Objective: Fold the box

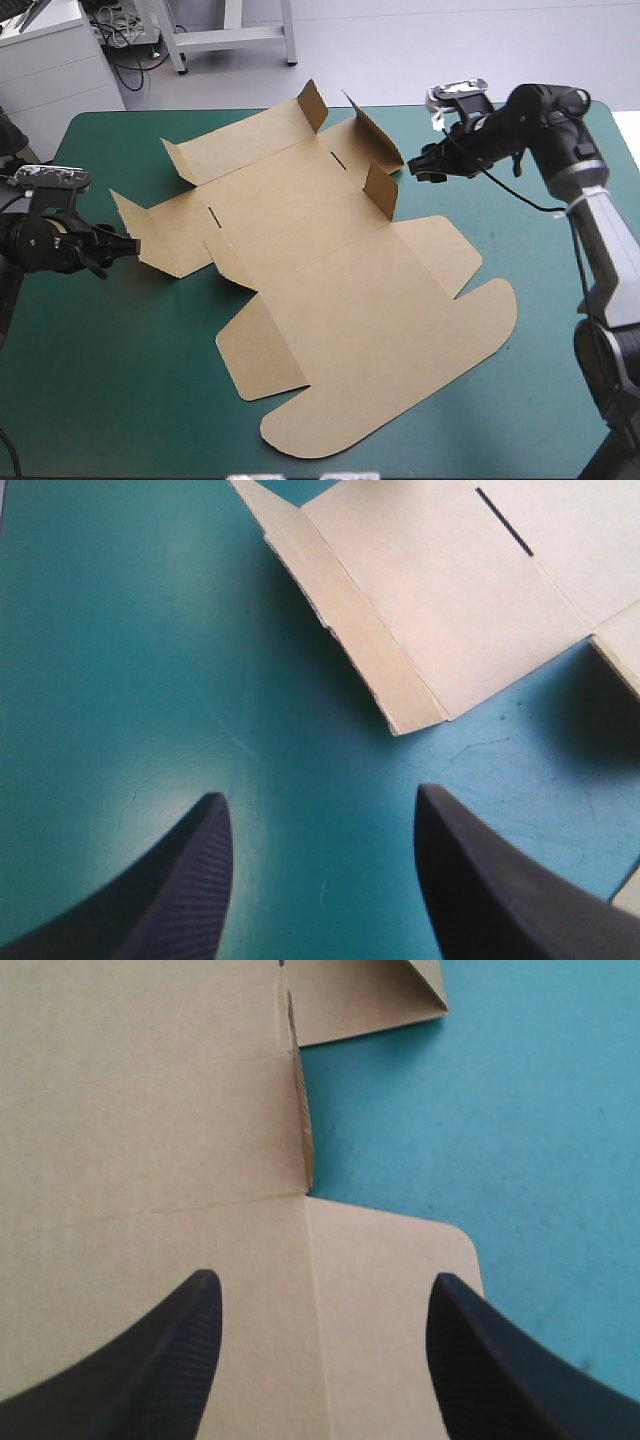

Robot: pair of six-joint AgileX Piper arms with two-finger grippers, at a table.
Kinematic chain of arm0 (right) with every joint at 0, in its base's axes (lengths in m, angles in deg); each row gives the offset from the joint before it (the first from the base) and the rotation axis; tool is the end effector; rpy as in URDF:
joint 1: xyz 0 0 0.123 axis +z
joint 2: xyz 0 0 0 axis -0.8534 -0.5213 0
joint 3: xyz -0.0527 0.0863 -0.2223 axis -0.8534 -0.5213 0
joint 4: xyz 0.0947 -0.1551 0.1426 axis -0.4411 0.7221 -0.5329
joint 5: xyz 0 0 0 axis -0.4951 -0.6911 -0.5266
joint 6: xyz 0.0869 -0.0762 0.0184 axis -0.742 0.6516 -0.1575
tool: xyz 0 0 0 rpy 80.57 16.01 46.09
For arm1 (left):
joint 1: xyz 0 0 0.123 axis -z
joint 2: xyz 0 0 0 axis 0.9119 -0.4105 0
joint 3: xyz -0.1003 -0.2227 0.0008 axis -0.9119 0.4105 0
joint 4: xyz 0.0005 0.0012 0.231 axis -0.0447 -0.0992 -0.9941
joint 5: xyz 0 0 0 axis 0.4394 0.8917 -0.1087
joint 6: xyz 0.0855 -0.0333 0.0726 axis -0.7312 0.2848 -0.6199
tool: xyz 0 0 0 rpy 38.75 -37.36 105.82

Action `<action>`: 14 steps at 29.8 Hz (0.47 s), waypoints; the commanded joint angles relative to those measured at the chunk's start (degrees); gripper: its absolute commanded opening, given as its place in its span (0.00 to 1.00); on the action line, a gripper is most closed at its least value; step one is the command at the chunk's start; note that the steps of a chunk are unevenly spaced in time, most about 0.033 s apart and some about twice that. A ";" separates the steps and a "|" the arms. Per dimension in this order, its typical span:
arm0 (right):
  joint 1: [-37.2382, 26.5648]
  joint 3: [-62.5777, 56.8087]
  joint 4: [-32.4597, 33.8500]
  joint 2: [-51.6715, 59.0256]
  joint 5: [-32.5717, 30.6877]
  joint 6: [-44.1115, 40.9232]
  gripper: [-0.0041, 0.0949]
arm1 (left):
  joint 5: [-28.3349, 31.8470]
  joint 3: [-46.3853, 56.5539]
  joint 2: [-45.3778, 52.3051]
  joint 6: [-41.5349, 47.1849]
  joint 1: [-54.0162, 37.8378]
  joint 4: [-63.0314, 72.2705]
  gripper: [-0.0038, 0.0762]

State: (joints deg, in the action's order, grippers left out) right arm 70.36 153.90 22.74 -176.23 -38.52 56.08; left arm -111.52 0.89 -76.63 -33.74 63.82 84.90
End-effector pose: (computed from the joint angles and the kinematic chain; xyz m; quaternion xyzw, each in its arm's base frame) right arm 0.3581 0.1045 0.3204 -0.2003 0.9280 0.1292 0.2862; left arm 0.2391 0.0137 0.3153 0.0091 0.9497 0.0383 0.3106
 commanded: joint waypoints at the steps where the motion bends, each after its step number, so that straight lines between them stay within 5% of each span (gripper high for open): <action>1: 2.82 9.22 0.45 -3.55 -0.33 0.61 0.60 | 2.86 -1.94 1.10 -1.11 -2.46 1.34 0.53; 14: 4.97 27.28 1.95 -22.25 -3.92 -1.65 0.69 | -2.40 -1.94 1.10 -3.55 -3.02 4.54 0.53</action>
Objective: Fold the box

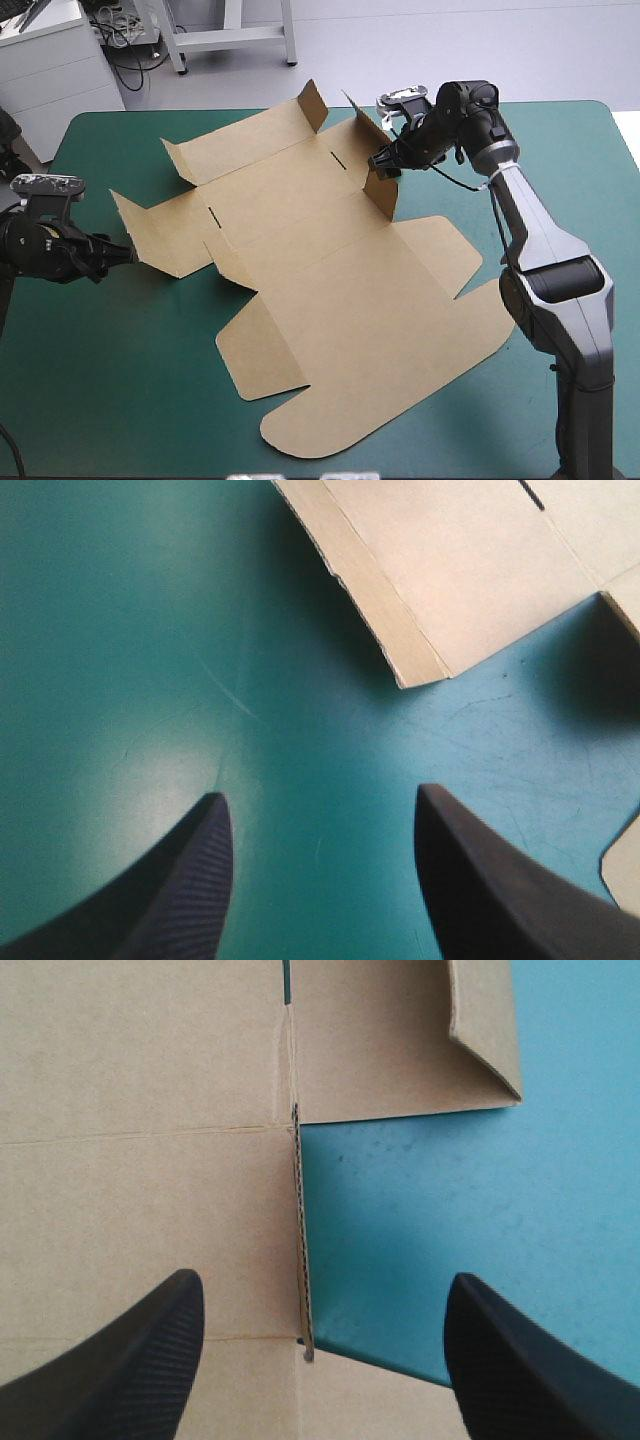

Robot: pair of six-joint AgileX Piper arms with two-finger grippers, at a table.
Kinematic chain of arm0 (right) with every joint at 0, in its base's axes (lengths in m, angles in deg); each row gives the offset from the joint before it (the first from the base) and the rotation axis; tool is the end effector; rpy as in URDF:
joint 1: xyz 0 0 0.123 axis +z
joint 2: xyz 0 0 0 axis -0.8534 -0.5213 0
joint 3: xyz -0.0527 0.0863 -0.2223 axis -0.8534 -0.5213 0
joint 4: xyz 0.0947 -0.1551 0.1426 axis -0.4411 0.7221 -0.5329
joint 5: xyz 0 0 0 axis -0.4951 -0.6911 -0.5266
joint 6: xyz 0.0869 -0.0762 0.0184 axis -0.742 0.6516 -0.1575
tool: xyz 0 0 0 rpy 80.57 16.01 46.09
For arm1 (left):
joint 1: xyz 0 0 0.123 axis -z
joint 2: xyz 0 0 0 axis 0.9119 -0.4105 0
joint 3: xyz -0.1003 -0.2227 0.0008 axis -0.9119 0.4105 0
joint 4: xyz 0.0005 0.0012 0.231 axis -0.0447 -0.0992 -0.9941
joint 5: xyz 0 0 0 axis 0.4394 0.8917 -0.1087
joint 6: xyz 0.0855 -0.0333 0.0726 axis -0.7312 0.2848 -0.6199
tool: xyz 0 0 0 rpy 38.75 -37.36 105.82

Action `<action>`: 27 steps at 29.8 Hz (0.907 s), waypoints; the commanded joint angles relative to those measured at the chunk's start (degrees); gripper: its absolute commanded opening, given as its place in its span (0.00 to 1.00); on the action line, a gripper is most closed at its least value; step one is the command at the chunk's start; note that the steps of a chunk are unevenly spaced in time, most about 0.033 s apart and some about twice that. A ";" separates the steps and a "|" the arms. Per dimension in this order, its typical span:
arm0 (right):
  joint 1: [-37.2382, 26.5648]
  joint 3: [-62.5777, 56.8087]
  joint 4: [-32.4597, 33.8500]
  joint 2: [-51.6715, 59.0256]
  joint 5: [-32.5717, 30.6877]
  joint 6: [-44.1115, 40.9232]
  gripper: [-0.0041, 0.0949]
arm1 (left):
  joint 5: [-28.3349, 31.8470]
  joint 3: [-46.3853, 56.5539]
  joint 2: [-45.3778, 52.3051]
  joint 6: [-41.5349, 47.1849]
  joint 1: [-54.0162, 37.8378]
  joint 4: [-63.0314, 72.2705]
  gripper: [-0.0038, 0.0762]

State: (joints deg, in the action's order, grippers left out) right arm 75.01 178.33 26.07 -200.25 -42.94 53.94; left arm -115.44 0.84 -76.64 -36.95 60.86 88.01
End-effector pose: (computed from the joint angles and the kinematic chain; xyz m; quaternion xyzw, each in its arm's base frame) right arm 0.4251 0.1502 0.2614 -0.2315 0.9338 0.1166 0.2466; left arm 0.2320 0.0200 0.3109 0.0056 0.9601 0.0255 0.2784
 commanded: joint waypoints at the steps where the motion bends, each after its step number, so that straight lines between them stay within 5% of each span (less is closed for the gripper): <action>1: 0.31 3.28 -1.22 0.90 0.62 0.87 0.69 | 1.41 -1.89 1.12 -0.49 -0.06 1.67 0.53; 11: 0.31 3.89 -4.37 -3.56 0.99 2.60 0.67 | 1.05 -1.89 1.12 -0.49 -0.06 2.00 0.53; 17: 1.33 3.89 -4.14 -4.88 0.88 2.60 0.57 | 1.05 -1.89 1.12 -0.58 -0.06 2.15 0.53; 20: 1.82 3.89 -3.07 -4.91 1.14 2.60 0.44 | 1.05 -1.89 1.12 -0.61 -0.06 2.15 0.53; 25: 2.06 3.89 -0.45 -4.91 1.56 2.60 0.06 | 1.05 -1.89 1.12 -1.10 -0.06 2.15 0.53; 27: 2.06 3.89 0.37 -4.91 1.54 2.59 0.03 | 1.05 -1.89 1.12 -1.49 -0.06 2.15 0.53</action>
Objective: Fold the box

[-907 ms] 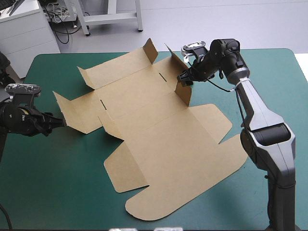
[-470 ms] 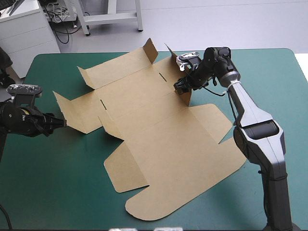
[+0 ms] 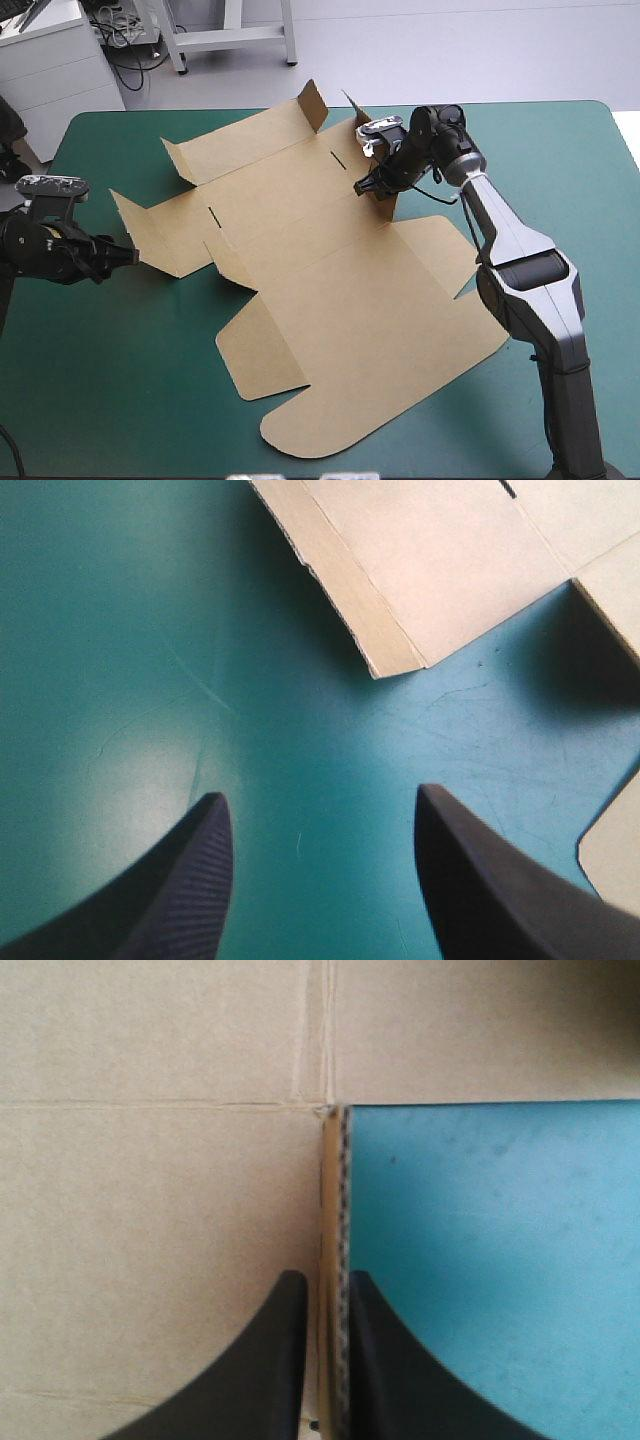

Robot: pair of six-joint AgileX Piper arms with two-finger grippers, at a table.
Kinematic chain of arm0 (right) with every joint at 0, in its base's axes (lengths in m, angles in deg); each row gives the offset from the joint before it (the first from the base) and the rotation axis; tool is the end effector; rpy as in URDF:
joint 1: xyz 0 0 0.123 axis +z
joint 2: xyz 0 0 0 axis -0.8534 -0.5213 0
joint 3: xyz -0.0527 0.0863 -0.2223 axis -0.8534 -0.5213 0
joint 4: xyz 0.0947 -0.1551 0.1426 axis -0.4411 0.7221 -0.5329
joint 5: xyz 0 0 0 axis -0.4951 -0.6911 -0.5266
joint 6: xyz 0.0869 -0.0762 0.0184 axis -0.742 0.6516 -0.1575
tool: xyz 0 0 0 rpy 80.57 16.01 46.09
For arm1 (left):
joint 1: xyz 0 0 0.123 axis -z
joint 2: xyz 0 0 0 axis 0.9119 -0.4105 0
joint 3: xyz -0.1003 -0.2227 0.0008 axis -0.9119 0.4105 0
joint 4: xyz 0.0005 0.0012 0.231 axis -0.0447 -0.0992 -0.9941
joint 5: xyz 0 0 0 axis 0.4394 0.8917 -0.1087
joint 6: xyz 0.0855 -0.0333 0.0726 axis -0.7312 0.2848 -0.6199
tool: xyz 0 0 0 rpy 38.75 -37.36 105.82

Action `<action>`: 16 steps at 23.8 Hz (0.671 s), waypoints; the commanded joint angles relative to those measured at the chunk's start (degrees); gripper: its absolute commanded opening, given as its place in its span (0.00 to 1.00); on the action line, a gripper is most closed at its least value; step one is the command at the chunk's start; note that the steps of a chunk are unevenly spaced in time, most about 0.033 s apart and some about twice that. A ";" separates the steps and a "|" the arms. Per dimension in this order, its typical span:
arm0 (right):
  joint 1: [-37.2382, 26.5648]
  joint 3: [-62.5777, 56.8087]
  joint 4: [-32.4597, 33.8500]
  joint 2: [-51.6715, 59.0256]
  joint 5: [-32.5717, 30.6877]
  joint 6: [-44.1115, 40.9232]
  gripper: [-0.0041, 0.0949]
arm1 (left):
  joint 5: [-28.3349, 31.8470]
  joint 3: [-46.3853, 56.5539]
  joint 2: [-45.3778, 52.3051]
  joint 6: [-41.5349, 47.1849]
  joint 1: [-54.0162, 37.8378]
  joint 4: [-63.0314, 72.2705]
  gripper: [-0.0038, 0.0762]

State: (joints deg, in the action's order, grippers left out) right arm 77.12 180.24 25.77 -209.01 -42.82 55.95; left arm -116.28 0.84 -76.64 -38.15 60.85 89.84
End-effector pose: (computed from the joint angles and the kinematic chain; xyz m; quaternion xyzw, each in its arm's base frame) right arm 0.4366 0.1721 0.2004 -0.2619 0.9391 0.1166 0.1895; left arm 0.2308 0.0166 0.3100 0.0129 0.9619 0.0121 0.2727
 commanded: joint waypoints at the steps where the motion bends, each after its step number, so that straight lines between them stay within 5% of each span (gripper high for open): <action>1: -0.05 1.98 0.95 3.85 1.29 0.58 0.03 | 1.90 -1.89 1.12 -0.29 -0.04 0.31 0.53; 13: -0.05 3.31 6.12 5.99 -0.44 4.56 0.02 | 0.42 -1.89 1.12 -0.78 -0.04 0.10 0.53; 16: -0.05 3.31 6.19 8.19 -0.44 12.89 0.02 | 0.18 -1.89 1.12 -0.78 -0.04 -0.46 0.53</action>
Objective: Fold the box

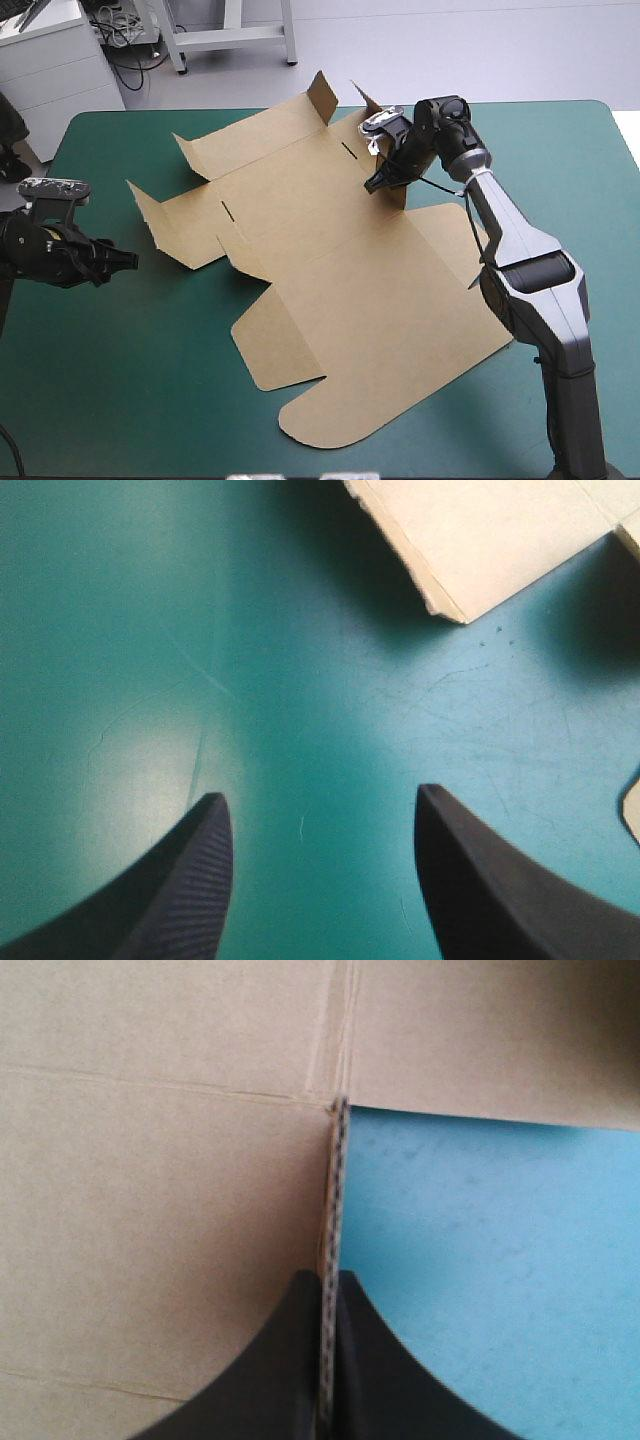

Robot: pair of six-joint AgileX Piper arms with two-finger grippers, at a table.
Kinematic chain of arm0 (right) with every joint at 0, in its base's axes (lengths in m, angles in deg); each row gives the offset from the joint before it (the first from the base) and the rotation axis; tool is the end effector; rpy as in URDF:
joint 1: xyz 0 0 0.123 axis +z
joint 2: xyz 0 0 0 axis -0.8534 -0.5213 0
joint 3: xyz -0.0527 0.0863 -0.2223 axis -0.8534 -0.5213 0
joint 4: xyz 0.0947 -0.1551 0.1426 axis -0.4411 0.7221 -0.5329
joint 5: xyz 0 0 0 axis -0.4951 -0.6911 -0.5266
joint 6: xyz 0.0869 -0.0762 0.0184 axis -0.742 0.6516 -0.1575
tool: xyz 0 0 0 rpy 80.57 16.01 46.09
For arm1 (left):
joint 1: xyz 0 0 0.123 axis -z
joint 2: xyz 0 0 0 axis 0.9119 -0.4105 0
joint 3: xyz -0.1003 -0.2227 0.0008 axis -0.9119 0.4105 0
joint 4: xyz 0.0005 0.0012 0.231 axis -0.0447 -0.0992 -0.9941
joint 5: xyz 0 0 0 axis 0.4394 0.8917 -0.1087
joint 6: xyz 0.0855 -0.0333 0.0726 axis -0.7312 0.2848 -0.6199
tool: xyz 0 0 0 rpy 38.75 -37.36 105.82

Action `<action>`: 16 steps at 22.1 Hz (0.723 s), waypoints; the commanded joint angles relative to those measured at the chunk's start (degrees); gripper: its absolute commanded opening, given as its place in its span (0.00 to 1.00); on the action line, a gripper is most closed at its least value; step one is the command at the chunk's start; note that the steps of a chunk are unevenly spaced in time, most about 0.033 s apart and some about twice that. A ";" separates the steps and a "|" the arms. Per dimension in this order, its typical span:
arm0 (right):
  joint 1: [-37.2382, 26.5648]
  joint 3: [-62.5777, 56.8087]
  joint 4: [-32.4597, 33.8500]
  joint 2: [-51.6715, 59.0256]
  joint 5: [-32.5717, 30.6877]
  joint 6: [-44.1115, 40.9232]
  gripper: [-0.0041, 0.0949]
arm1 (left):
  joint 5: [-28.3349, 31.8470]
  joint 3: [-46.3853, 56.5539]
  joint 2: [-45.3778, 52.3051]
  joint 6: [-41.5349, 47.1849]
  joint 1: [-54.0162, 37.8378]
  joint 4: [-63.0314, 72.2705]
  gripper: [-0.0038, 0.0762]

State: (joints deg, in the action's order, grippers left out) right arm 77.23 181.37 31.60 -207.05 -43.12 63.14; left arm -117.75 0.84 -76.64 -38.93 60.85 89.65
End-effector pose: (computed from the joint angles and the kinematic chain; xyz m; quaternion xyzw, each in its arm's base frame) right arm 0.4378 0.1618 0.2197 -0.3290 0.9168 0.0541 0.2197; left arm 0.2282 0.0167 0.3085 0.0200 0.9653 0.0142 0.2601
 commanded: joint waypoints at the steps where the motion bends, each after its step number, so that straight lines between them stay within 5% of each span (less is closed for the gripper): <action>1: -0.16 2.18 -0.29 7.09 -0.14 10.63 0.02 | 1.30 -1.89 1.12 0.00 -0.04 -0.79 0.53; 9: -0.27 2.18 -1.80 7.71 -0.14 37.90 0.02 | -0.02 -1.89 1.12 0.00 -0.04 -1.04 0.53; 16: -0.99 1.18 -19.66 7.33 -0.14 57.15 0.02 | -0.02 -1.89 1.12 0.00 -0.04 -1.04 0.53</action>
State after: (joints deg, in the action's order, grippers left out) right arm 76.73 181.46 19.87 -203.56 -43.14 111.73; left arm -119.45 0.84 -76.64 -38.93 60.85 88.49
